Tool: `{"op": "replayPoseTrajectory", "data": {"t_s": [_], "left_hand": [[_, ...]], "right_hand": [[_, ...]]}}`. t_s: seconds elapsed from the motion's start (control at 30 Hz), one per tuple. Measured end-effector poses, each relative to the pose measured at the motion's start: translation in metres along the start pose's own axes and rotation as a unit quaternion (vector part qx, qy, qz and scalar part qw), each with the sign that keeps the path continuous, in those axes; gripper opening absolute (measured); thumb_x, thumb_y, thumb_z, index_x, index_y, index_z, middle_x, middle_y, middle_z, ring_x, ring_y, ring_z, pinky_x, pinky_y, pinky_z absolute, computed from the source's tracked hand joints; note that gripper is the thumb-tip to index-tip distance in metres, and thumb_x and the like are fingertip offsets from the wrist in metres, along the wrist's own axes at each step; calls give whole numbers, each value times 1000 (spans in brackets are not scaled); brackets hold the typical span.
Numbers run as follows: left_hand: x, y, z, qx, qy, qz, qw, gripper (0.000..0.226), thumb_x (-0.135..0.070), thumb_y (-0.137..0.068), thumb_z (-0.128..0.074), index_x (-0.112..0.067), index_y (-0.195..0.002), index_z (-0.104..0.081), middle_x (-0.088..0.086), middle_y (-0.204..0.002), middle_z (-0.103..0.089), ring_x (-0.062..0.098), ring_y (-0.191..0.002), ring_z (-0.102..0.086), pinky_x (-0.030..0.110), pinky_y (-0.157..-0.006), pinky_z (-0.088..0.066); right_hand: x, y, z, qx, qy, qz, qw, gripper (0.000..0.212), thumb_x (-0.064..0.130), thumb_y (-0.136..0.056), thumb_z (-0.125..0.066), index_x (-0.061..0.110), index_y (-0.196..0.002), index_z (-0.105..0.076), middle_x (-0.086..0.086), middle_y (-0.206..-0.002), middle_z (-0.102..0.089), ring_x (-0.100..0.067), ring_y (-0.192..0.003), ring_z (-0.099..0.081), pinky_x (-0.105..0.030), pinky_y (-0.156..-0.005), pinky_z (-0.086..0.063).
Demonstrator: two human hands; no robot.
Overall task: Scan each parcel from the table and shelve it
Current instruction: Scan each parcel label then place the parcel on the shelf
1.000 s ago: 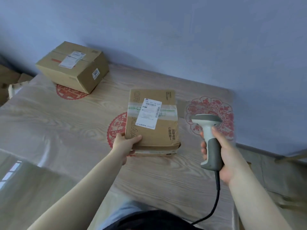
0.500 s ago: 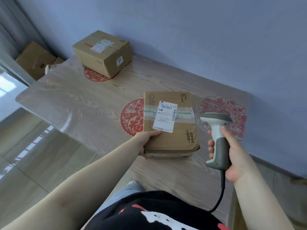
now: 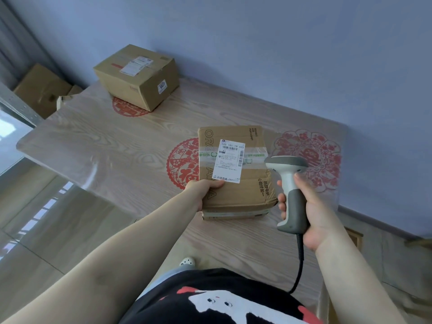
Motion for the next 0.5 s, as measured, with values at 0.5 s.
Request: {"op": "replayPoseTrajectory", "data": {"t_s": [0.5], "left_hand": [[-31, 21, 7, -18, 20, -166, 986, 50, -14, -68, -91, -11, -112, -70, 5, -98, -76, 26, -87, -72, 38, -71, -61]], "right_hand": [[20, 21, 13, -38, -31, 43, 998, 42, 54, -87, -62, 17, -104, -72, 2, -67, -64, -9, -56, -58, -24, -62, -45]]}}
Point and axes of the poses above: each hand's wrist, its own y-axis away from the middle knuckle, its own z-axis out of the back of the hand, x = y × z, the point moved 3 cm from there along -y, towards the middle knuckle
